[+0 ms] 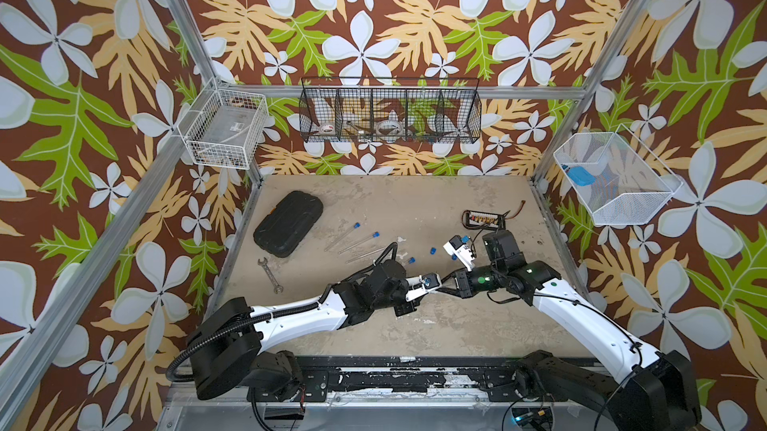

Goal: Insert stoppers into test tubes
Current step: Adjust the test tube.

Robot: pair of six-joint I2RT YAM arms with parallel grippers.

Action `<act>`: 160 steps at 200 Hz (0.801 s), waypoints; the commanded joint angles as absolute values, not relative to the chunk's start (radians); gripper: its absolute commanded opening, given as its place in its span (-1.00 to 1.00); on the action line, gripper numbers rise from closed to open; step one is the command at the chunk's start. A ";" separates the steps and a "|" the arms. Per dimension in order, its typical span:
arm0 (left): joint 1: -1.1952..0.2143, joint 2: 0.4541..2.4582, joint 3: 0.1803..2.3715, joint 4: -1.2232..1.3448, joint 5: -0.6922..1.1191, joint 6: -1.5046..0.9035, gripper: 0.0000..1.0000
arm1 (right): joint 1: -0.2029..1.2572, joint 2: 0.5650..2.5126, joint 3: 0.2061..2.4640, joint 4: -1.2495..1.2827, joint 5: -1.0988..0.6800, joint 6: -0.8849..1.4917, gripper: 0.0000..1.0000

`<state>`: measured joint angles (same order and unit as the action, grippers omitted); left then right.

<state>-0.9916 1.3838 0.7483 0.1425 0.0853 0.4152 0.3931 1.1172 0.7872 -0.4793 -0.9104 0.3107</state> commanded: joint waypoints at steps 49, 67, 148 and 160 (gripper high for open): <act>-0.992 1.381 0.749 0.140 0.067 0.410 -0.61 | 0.396 1.114 0.788 -0.461 -0.945 0.309 -0.70; -0.992 1.375 0.749 0.140 0.066 0.411 -0.60 | 0.396 1.122 0.789 -0.471 -0.924 0.301 -0.70; -0.990 1.372 0.759 0.126 0.091 0.418 -0.91 | 0.396 1.144 0.808 -0.487 -0.894 0.297 -0.64; -0.991 1.369 0.759 0.126 0.092 0.420 -0.96 | 0.396 1.144 0.814 -0.488 -0.894 0.301 -0.52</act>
